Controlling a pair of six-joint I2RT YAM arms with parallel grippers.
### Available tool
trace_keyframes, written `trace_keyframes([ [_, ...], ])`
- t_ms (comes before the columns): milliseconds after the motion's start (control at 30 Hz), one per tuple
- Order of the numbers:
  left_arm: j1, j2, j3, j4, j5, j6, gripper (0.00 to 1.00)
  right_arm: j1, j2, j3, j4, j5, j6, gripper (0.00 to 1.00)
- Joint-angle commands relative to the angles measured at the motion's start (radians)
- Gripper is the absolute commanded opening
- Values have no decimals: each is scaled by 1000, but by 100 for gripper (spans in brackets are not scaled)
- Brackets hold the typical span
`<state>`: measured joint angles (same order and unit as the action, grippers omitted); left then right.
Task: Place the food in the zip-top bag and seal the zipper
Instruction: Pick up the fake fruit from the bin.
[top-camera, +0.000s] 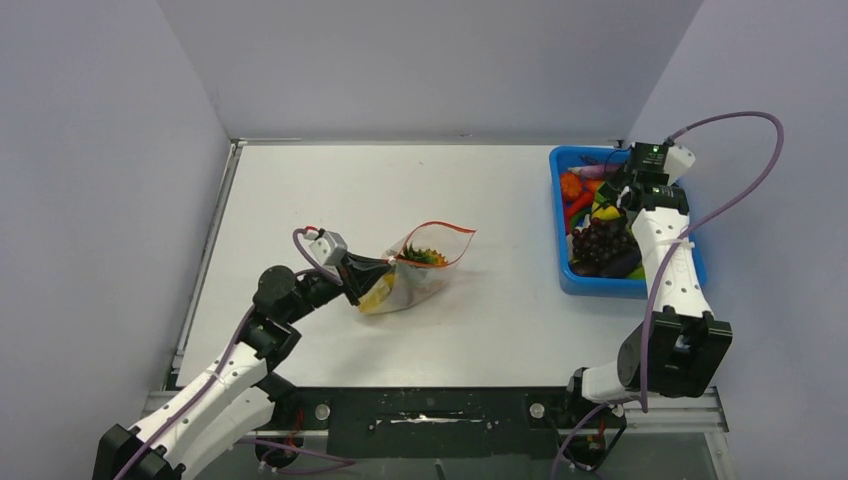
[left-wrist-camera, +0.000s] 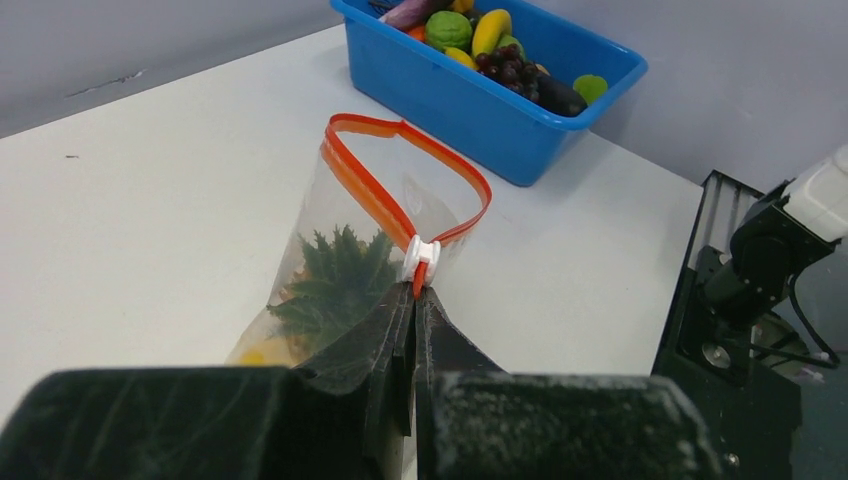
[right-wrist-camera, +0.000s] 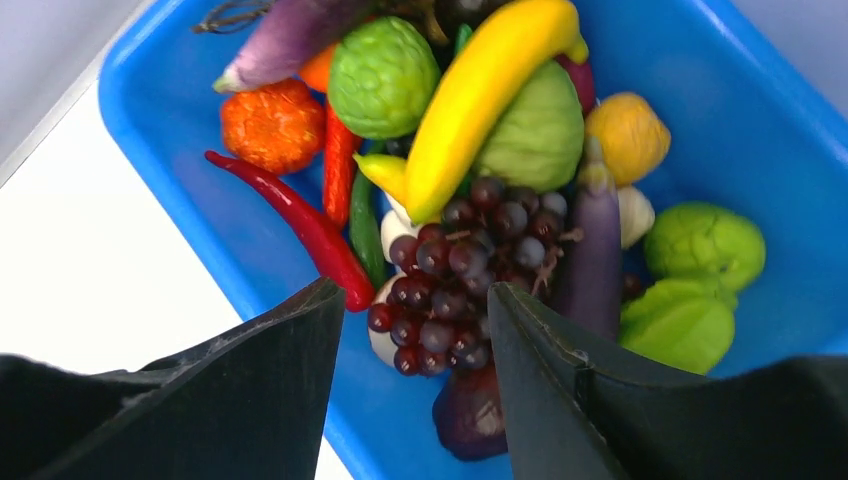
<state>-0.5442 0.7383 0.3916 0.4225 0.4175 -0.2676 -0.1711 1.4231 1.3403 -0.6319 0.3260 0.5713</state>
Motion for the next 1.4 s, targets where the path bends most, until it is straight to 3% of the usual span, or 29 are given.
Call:
trace_keyframes([
  [0, 8, -20, 60, -42, 109, 53, 0, -16, -11, -9, -92, 59, 207, 57],
  [200, 30, -44, 47, -45, 112, 63, 0, -40, -19, -85, -65, 39, 329, 60],
  [700, 86, -52, 26, 14, 161, 21, 0, -45, 44, -193, 24, -31, 513, 52],
  [1033, 86, -50, 26, 12, 151, 30, 0, -46, 60, -225, 73, -24, 521, 34],
  [1367, 87, -56, 26, 8, 149, 34, 0, -53, 70, -233, 97, -12, 515, 35],
])
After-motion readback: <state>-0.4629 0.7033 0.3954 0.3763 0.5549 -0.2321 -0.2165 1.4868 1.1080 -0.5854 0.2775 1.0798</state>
